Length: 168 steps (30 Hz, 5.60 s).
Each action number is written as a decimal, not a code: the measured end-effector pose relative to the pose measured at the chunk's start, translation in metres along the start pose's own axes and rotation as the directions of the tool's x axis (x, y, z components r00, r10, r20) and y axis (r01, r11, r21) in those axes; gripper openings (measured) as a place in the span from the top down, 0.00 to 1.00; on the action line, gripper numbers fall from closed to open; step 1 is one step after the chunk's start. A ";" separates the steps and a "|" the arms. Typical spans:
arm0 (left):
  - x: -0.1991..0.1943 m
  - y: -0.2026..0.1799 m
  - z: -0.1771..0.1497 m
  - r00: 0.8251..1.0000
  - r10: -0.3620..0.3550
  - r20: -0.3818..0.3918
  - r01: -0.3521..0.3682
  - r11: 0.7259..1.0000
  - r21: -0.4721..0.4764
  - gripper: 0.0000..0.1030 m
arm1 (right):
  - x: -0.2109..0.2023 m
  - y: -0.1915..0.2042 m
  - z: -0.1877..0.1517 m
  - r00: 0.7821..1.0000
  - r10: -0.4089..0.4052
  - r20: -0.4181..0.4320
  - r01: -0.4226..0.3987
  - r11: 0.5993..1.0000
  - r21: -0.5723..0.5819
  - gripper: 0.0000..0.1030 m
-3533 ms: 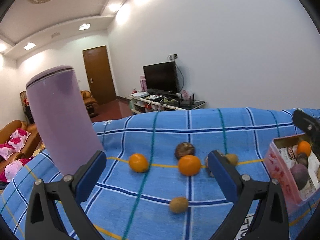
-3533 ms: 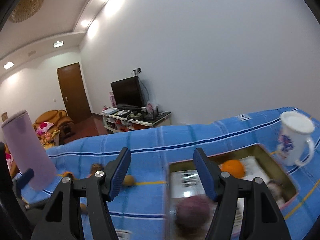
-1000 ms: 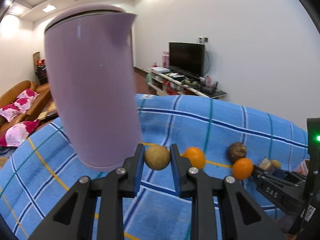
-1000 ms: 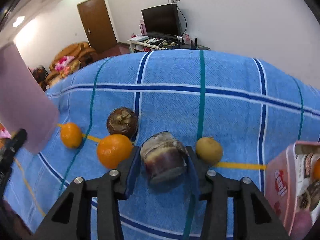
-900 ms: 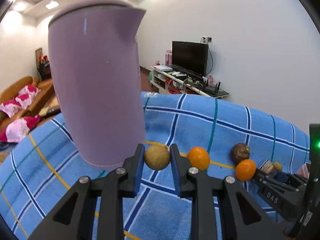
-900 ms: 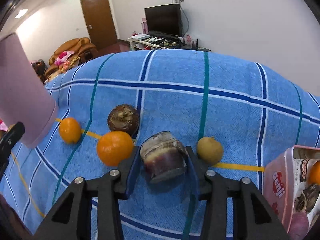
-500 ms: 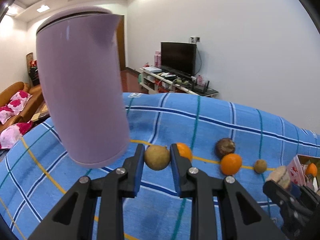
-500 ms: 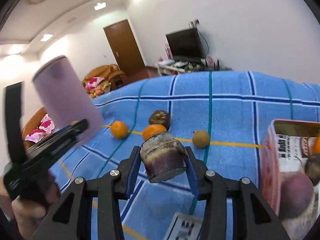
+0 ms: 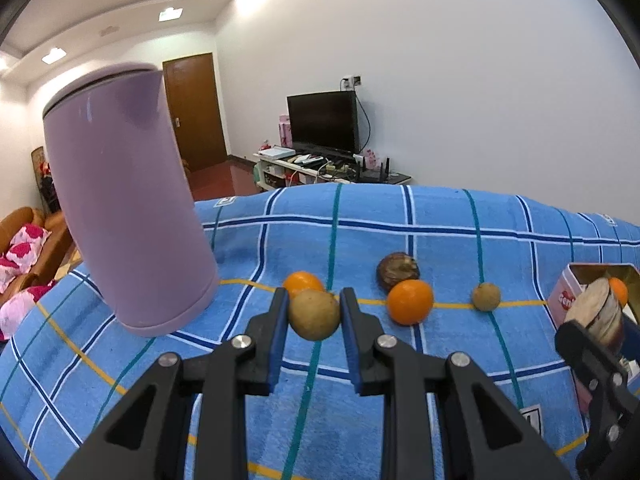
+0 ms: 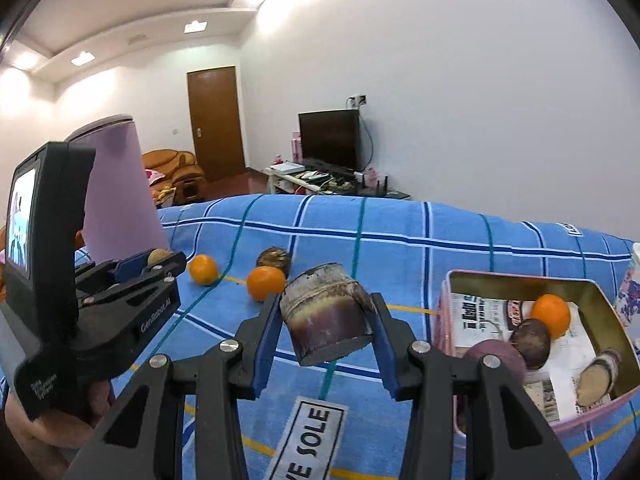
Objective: Organize fruits
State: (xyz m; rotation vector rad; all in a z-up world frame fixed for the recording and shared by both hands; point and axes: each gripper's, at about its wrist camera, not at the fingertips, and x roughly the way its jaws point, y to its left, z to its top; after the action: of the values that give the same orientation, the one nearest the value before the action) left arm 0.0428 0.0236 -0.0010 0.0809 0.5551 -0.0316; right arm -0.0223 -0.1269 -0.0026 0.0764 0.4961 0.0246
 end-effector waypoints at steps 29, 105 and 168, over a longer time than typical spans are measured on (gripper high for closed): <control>-0.006 -0.010 -0.003 1.000 -0.016 0.022 0.015 1.000 0.027 0.73 | -0.011 -0.002 0.003 0.993 -0.099 0.060 0.101 0.994 -0.040 0.56; -0.032 -0.043 -0.007 0.995 -0.082 0.064 0.076 0.992 0.098 0.73 | -0.044 -0.044 -0.007 0.981 -0.174 0.080 0.177 0.984 -0.034 0.56; -0.052 -0.238 0.001 0.942 -0.326 -0.078 0.334 0.929 0.159 0.73 | -0.051 -0.221 -0.007 0.967 -0.241 -0.087 0.252 0.953 0.166 0.56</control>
State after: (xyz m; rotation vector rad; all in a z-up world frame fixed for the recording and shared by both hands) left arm -0.0127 -0.2132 0.0114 0.1548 0.6109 -0.4078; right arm -0.0695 -0.3491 -0.0015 0.1865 0.5708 -0.2631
